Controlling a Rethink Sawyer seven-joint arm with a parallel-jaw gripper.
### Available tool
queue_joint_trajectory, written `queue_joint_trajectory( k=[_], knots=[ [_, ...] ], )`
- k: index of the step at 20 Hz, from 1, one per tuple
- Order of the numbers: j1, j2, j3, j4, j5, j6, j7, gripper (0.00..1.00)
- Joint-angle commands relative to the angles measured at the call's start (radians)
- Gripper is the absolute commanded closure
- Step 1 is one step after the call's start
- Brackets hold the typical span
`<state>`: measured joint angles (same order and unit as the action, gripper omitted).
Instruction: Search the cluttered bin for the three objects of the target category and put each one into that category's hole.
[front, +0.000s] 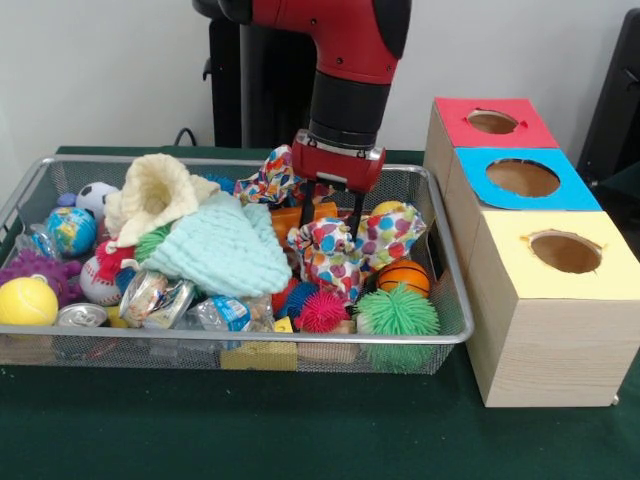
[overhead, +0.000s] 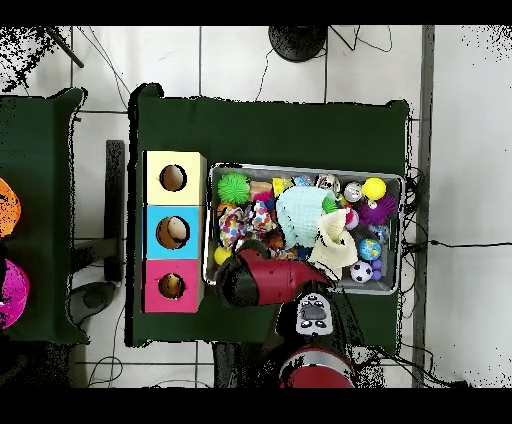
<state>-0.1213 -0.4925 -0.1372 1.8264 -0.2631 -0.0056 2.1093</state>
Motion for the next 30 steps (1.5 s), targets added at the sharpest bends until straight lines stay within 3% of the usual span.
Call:
queue_joint_trajectory(
  k=[1, 4, 7, 9, 11, 13, 16, 25, 30],
  knots=[
    [0.020, 0.119, -0.038, -0.021, 0.014, 0.052, 0.103, 0.00],
    [0.014, 0.103, -0.045, -0.040, 0.001, 0.079, 0.074, 0.00],
    [-0.113, 0.112, 0.098, 0.017, 0.024, 0.057, 0.102, 0.00],
    [-0.155, 0.112, 0.156, 0.050, 0.044, 0.034, 0.135, 0.00],
    [-0.134, 0.101, 0.147, 0.050, 0.057, 0.029, 0.150, 0.00],
    [-0.173, 0.102, 0.202, 0.078, 0.090, 0.051, 0.173, 0.00],
    [-0.194, 0.110, 0.248, 0.081, 0.098, 0.004, 0.186, 0.00],
    [-0.128, 0.145, 0.273, 0.077, 0.208, -0.056, 0.254, 0.00],
    [-0.095, 0.129, 0.299, 0.084, 0.292, -0.063, 0.289, 0.00]
  ],
)
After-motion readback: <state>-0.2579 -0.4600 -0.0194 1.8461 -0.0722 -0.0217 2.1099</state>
